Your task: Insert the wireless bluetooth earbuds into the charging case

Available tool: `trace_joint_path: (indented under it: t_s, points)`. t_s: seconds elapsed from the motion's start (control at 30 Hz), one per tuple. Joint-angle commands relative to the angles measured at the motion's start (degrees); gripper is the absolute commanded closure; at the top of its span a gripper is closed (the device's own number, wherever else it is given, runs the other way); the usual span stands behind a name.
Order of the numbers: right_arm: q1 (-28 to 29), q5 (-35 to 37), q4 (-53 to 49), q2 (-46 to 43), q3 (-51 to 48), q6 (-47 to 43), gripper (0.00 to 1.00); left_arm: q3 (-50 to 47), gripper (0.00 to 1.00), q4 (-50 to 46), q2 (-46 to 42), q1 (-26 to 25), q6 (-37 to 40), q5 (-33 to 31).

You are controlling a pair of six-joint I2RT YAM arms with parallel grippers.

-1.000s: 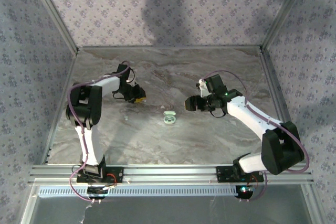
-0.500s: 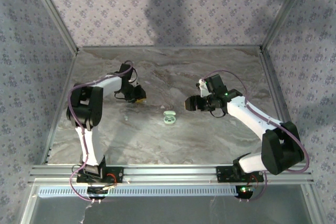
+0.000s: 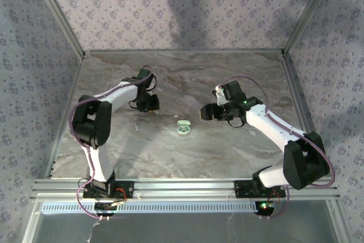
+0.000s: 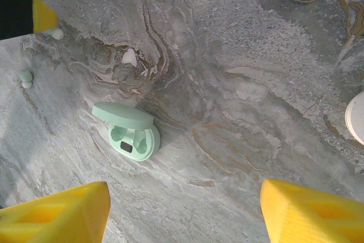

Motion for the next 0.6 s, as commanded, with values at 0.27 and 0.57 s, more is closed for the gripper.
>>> trace_joint_path:
  t_s: [0.27,0.57]
  points:
    - [-1.23,1.48,-0.18,-3.73,-1.23,0.1,0.21,8.93,0.83,-15.14,-3.36,-11.05,-3.44,-22.87]
    - [-3.77,-1.37,0.77,-2.98,-1.87,2.03,0.21,8.79,0.82,-15.44,-4.74,-16.61,-7.68,-25.18]
